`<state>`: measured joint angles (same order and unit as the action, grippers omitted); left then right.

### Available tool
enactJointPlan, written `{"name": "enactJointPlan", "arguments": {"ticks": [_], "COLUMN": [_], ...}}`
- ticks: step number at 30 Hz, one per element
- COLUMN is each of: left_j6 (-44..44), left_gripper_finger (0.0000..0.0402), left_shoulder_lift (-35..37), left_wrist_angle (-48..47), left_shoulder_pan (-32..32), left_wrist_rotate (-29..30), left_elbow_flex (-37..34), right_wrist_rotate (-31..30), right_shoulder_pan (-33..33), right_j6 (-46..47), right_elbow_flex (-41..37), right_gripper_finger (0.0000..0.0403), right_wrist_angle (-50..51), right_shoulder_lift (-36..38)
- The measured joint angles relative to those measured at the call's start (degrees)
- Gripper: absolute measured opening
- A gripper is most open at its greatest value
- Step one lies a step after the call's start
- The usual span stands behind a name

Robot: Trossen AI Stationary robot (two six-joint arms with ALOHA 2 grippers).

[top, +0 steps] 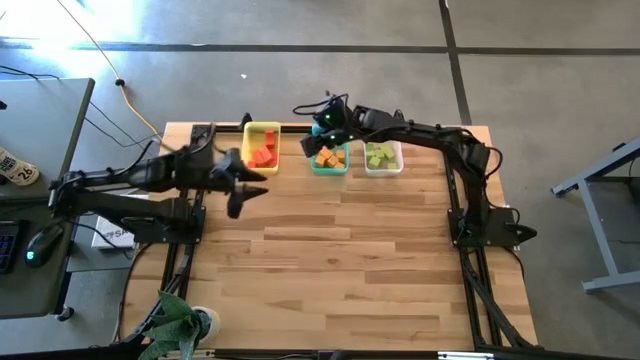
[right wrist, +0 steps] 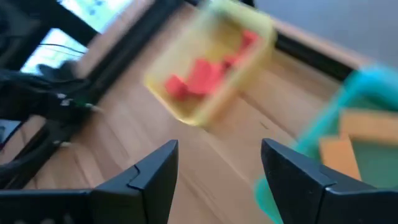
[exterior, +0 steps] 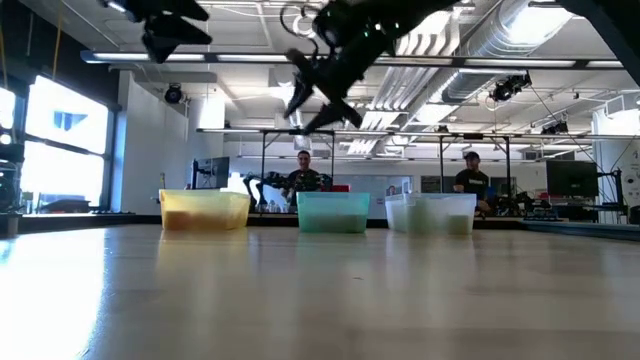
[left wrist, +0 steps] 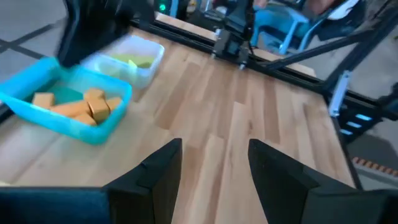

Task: Sort & place blocks by color
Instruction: Return to Home Position

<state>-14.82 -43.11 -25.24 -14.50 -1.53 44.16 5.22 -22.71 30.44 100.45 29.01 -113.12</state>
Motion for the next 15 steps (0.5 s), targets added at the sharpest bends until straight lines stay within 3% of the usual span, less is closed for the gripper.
{"name": "enactJointPlan", "arguments": {"ticks": [9, 15], "left_j6": [-2.2, -2.2], "left_gripper_finger": [0.0172, 0.0172], "left_shoulder_lift": [19.1, 28.6], "left_wrist_angle": [9.3, 16.9], "left_shoulder_pan": [4.2, 6.0], "left_wrist_rotate": [1.0, 0.9], "left_elbow_flex": [-17.6, -28.1], "right_wrist_rotate": [-12.5, -13.4], "right_shoulder_pan": [8.9, 11.7], "right_j6": [-5.9, -8.0], "right_elbow_flex": [13.7, 23.0], "right_gripper_finger": [0.0216, 0.0216], "right_wrist_angle": [3.9, 12.2], "right_shoulder_lift": [0.1, 0.2]}}
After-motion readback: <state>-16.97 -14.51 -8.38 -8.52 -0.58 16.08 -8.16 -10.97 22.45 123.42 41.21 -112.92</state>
